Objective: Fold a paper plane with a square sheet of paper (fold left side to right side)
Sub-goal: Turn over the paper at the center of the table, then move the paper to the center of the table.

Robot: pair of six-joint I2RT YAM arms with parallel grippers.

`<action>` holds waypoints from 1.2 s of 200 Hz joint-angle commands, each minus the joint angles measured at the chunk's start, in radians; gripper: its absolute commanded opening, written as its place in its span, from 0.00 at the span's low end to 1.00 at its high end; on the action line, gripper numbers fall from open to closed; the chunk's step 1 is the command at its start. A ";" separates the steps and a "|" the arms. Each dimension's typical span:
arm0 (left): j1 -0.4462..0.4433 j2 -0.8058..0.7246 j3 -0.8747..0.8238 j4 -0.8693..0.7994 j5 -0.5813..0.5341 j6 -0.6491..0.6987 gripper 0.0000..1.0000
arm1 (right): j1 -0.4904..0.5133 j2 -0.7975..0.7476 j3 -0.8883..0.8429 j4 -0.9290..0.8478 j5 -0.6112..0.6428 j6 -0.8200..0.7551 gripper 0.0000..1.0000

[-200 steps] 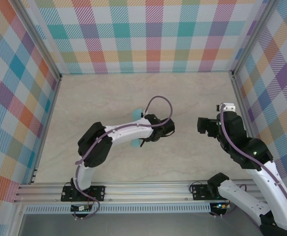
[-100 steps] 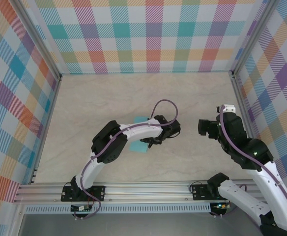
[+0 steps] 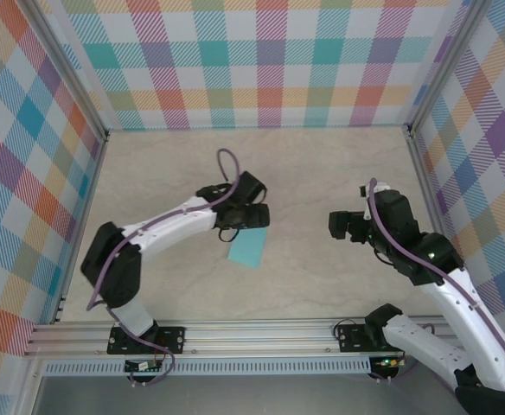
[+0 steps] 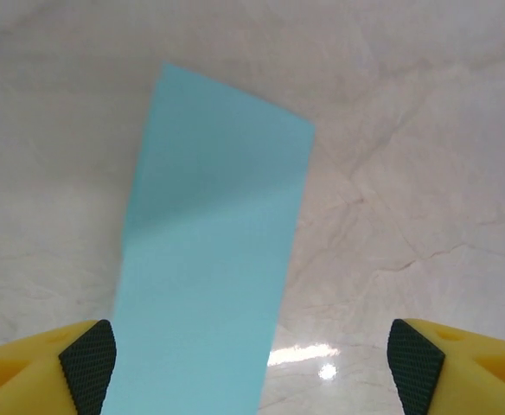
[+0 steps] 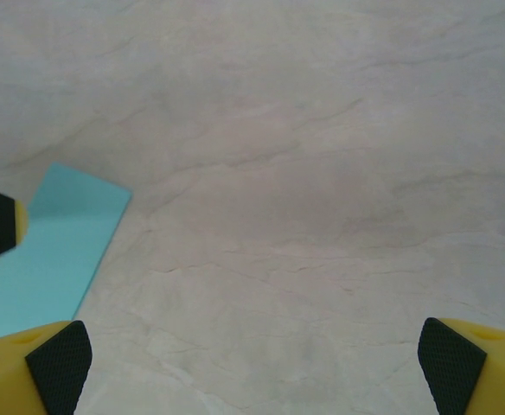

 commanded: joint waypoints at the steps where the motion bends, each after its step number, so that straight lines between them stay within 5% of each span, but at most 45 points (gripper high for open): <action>1: 0.113 -0.058 -0.155 0.223 0.221 0.064 0.85 | 0.004 0.046 -0.036 0.133 -0.201 0.014 1.00; 39: 0.256 0.008 -0.258 0.484 0.540 0.049 0.81 | 0.037 0.090 -0.100 0.239 -0.300 0.027 1.00; 95: 0.297 0.207 -0.191 0.574 0.649 0.027 0.64 | 0.117 0.093 -0.169 0.312 -0.321 0.062 1.00; 196: 0.297 0.158 -0.271 0.613 0.611 0.013 0.00 | 0.276 0.169 -0.212 0.368 -0.240 0.027 1.00; 240: 0.297 0.075 -0.347 0.611 0.525 -0.044 0.00 | 0.339 0.251 -0.209 0.421 -0.225 -0.002 1.00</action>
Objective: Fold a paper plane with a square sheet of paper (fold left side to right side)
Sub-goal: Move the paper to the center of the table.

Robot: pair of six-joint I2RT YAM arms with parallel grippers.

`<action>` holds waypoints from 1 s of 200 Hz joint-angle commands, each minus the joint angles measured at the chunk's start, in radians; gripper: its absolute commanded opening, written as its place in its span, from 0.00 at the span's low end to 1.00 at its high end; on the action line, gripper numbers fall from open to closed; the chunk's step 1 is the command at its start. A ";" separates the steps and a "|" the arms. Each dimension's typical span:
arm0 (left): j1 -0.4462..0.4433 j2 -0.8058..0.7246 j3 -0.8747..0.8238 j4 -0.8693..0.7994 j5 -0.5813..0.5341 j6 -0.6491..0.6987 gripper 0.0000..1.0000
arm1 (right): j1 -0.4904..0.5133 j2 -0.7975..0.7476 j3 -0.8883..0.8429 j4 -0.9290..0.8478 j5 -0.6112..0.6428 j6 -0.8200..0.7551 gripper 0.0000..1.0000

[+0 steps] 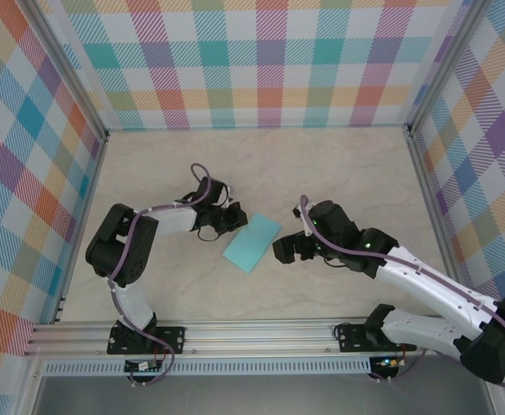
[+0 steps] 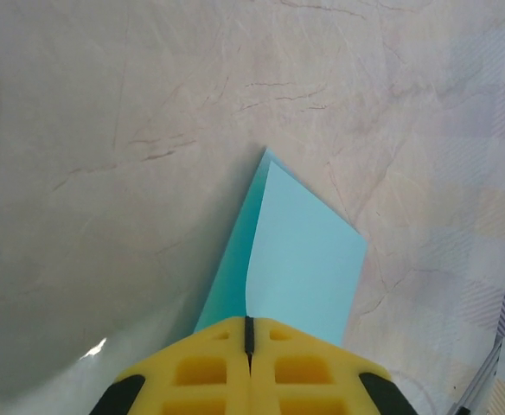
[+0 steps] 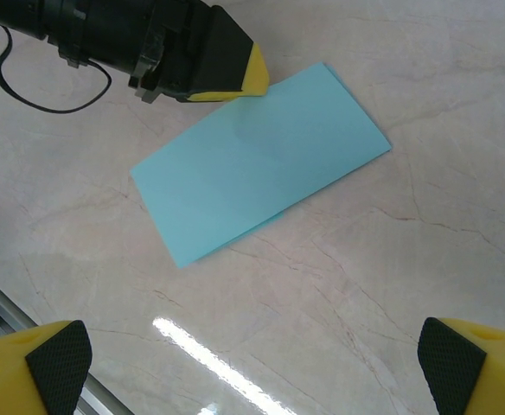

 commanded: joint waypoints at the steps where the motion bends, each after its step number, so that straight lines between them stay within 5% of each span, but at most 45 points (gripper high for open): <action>1: 0.017 -0.079 -0.051 0.015 -0.062 -0.050 0.00 | 0.049 0.037 -0.007 0.064 0.032 -0.037 1.00; 42: -0.018 -0.218 -0.266 0.198 -0.191 -0.208 0.00 | 0.197 0.138 -0.043 0.171 0.140 -0.125 1.00; 73: -0.063 -0.307 -0.345 0.217 -0.277 -0.242 0.00 | 0.175 0.255 -0.040 0.268 0.004 -0.031 1.00; 105: -0.087 -0.391 -0.383 0.176 -0.339 -0.250 0.00 | -0.039 0.319 -0.141 0.595 -0.363 0.209 0.82; 126: -0.101 -0.395 -0.390 0.169 -0.344 -0.250 0.00 | -0.065 0.432 -0.053 0.565 -0.439 0.233 0.78; 156: -0.113 -0.375 -0.394 0.172 -0.340 -0.250 0.12 | -0.091 0.566 0.016 0.569 -0.435 0.304 0.76; 200: -0.113 -0.441 -0.390 0.070 -0.338 -0.172 0.46 | -0.105 0.661 0.065 0.573 -0.443 0.331 0.77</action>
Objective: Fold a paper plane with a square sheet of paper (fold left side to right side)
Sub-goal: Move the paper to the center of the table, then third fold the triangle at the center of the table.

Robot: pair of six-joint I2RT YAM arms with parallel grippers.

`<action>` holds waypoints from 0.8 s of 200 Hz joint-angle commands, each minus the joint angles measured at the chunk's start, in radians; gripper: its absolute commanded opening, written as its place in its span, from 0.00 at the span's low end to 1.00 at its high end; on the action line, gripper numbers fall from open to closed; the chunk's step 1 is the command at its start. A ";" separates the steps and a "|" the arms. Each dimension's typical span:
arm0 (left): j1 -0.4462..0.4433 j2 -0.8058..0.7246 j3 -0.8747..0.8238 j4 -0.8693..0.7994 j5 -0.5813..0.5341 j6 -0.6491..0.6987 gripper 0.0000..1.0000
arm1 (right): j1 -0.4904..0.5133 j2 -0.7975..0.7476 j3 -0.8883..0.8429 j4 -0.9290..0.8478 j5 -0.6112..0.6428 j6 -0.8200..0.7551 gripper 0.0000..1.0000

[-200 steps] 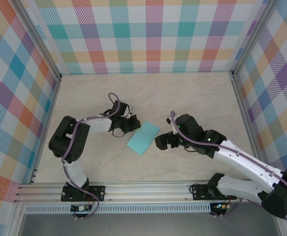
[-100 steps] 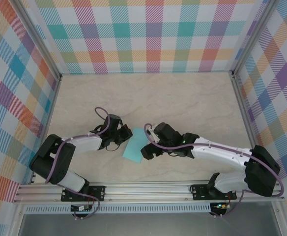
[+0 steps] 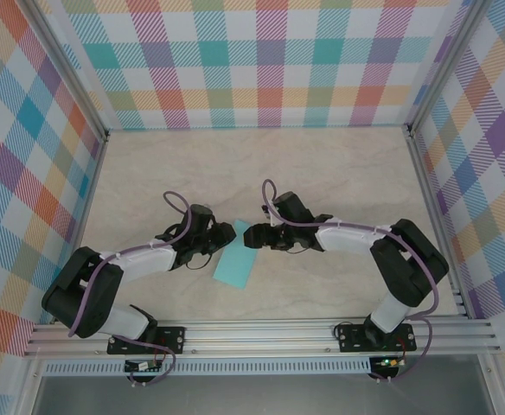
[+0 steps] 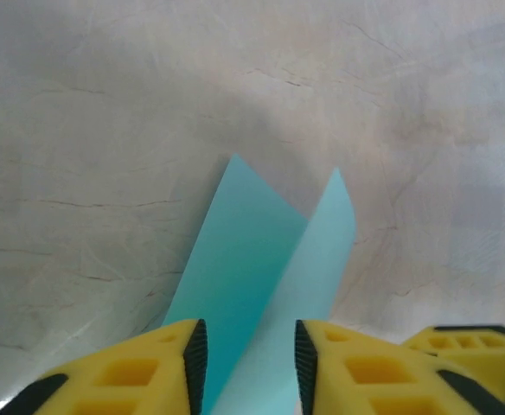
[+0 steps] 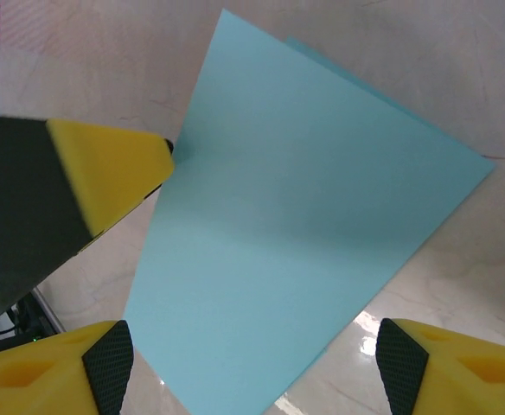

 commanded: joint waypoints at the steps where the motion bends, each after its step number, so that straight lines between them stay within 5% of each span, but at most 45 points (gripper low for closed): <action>1: -0.009 -0.058 -0.002 -0.076 -0.008 0.059 0.47 | -0.006 0.037 0.051 0.022 -0.042 0.038 0.77; 55: -0.009 -0.166 -0.068 -0.157 0.108 0.070 0.70 | -0.020 0.068 0.059 0.008 -0.030 0.030 0.77; 88: -0.009 -0.216 -0.079 -0.257 0.089 0.081 0.79 | -0.025 0.063 0.066 -0.016 -0.020 0.016 0.78; 160: -0.037 -0.160 -0.081 -0.161 0.308 0.055 0.77 | -0.089 -0.004 0.018 -0.053 -0.027 0.011 0.79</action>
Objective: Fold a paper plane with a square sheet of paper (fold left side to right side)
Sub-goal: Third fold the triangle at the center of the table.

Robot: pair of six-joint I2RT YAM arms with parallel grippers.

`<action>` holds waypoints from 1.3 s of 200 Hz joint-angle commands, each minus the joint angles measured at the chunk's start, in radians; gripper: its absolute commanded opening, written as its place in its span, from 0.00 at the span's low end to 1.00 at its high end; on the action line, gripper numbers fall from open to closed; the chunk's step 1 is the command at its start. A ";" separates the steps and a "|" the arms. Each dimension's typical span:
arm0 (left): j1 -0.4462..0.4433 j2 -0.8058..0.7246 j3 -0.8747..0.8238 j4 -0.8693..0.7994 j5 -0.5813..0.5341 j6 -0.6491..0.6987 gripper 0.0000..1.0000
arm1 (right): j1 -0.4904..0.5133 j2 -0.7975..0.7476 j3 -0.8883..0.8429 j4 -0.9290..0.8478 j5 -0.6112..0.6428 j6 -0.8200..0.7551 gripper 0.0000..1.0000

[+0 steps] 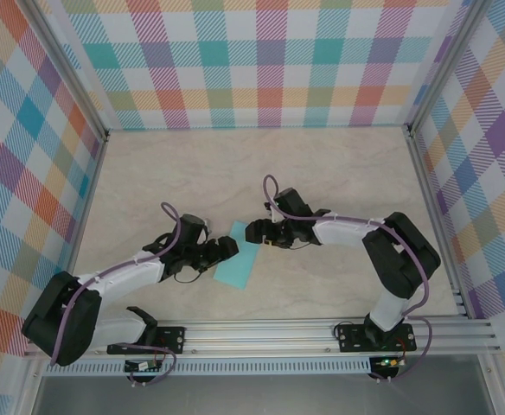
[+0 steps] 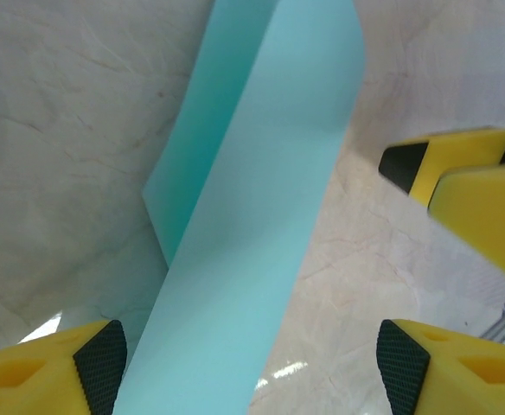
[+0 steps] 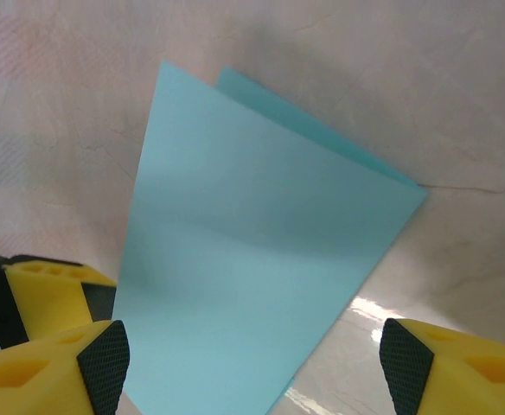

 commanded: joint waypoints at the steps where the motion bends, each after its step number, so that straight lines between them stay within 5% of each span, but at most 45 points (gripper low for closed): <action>1: -0.032 0.021 -0.004 0.036 0.102 -0.014 0.77 | -0.035 -0.060 -0.022 -0.021 -0.018 -0.011 0.79; 72: -0.150 0.128 0.054 0.137 0.100 -0.080 0.73 | -0.106 -0.108 -0.076 -0.010 -0.086 -0.038 0.75; 105: -0.141 0.040 0.058 -0.005 -0.019 -0.031 0.80 | -0.106 -0.150 -0.088 -0.031 -0.053 -0.069 0.75; 137: -0.054 0.017 0.055 -0.063 0.017 0.011 0.84 | -0.099 -0.212 -0.127 -0.041 -0.022 -0.094 0.75; 192: 0.078 0.147 0.158 -0.035 0.113 0.123 0.80 | 0.075 -0.344 -0.205 -0.057 0.166 -0.193 0.76; 260: 0.108 0.331 0.243 0.038 0.206 0.147 0.64 | 0.249 -0.448 -0.271 -0.057 0.338 -0.255 0.76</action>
